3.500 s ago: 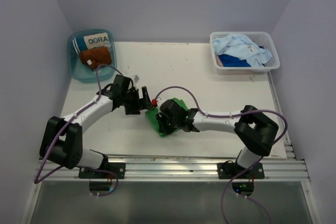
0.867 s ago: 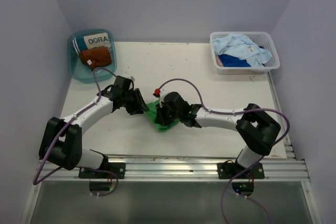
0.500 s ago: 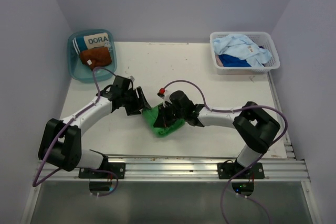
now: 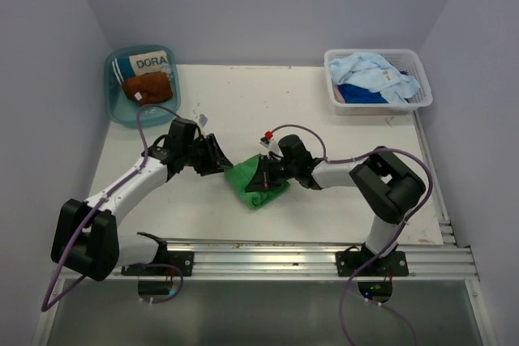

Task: Roll the towels
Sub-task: Roll the towel

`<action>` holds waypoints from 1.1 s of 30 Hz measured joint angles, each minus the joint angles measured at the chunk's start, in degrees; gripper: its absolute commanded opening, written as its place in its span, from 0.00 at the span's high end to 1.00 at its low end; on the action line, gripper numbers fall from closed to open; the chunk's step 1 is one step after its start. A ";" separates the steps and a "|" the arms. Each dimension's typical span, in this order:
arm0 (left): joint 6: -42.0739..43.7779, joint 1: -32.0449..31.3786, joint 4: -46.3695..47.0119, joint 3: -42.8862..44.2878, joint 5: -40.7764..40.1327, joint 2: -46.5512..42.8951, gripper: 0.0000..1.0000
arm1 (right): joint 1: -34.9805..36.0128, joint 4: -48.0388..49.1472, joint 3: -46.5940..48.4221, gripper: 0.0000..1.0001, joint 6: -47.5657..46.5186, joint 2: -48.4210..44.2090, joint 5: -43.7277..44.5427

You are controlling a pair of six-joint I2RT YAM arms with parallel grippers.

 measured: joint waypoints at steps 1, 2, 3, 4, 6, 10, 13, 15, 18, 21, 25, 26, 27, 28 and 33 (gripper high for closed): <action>-0.02 0.00 0.35 -0.35 0.46 0.04 0.57 | -0.26 0.52 -0.59 1.00 0.57 0.20 -0.44; -0.02 -0.02 0.74 -0.79 1.03 0.15 0.58 | -0.48 1.01 -1.05 1.00 1.03 0.31 -0.61; -0.02 -0.09 1.27 -1.14 1.53 0.33 0.58 | -0.52 1.53 -1.38 1.00 1.38 0.37 -0.76; -0.04 -0.17 1.62 -1.29 1.95 0.68 0.58 | -0.59 1.90 -1.62 1.00 1.66 0.37 -0.87; -0.13 -0.52 2.95 -1.49 2.56 1.53 0.59 | -0.72 2.73 -2.03 1.00 2.03 0.39 -0.94; -0.39 -1.99 5.88 -1.60 3.72 3.87 0.60 | -0.96 4.20 -2.71 1.00 2.80 0.68 -1.40; -0.76 -3.34 8.02 -1.60 4.33 5.51 0.60 | -1.31 5.73 -3.48 1.00 3.82 0.98 -1.86; -1.03 -4.33 9.25 -1.60 4.55 6.56 0.60 | -1.62 7.23 -3.91 1.00 4.79 1.64 -2.45; -1.27 -5.03 10.93 -1.60 4.55 8.17 0.62 | -1.81 8.74 -4.26 1.00 5.51 2.32 -3.17; -1.22 -5.53 12.04 -1.27 3.78 11.87 0.64 | -1.97 9.42 -4.50 1.00 6.14 2.64 -3.32; -1.31 -6.34 14.12 -1.03 3.63 17.16 0.65 | -1.97 8.26 -4.61 0.87 5.88 2.27 -2.32; -1.33 -6.45 14.64 -0.85 3.89 17.70 0.65 | -1.92 6.47 -4.59 0.82 5.51 1.51 -1.27; -1.31 -6.51 14.91 -0.61 4.17 18.03 0.65 | -1.90 4.63 -4.57 0.77 4.79 0.46 0.04; -1.27 -6.67 14.88 -0.22 4.33 18.38 0.65 | -1.81 2.23 -4.57 0.62 3.87 -1.07 1.73; -0.74 -7.13 14.45 1.95 5.20 20.61 0.65 | 0.04 -11.43 -4.48 0.46 -1.60 -11.74 13.16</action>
